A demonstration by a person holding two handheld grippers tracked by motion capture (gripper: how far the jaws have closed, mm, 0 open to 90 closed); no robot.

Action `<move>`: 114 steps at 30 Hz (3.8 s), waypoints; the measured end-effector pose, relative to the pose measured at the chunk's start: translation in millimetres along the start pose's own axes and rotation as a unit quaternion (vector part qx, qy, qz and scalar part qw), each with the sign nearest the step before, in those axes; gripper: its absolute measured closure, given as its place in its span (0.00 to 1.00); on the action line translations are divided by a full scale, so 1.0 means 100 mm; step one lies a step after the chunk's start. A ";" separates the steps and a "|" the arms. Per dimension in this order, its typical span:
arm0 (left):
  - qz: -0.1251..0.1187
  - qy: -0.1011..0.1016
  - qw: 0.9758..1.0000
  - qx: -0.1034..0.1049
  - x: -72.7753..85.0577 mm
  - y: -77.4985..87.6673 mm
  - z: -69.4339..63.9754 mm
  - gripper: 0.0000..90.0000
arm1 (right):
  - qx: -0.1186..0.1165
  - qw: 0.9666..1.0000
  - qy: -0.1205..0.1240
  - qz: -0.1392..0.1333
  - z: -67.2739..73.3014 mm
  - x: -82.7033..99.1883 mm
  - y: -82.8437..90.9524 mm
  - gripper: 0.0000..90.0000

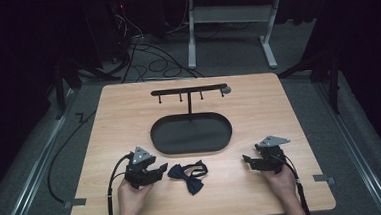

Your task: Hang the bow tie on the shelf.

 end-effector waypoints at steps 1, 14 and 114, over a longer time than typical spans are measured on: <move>0.000 -0.003 1.000 0.001 -0.02 -0.01 -0.02 0.52 | 0.000 1.000 0.000 0.000 0.00 0.00 0.00 0.36; -0.001 -0.018 0.999 0.036 -0.15 -0.10 -0.18 0.55 | 0.000 1.000 0.003 0.000 0.00 0.00 0.00 0.36; 0.000 -0.078 0.996 0.052 -0.32 -0.14 -0.36 0.97 | -0.001 1.000 0.002 0.000 0.00 0.00 0.00 0.36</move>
Point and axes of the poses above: each handheld gripper's, and its own axes: y roughly backward along the jaws, x roughly out of its underside, z roughly to its left, the point moved 5 cm from there along -y, roughly forward along the jaws, and after that the axes turned 4 degrees about z, right-handed, at the moved point
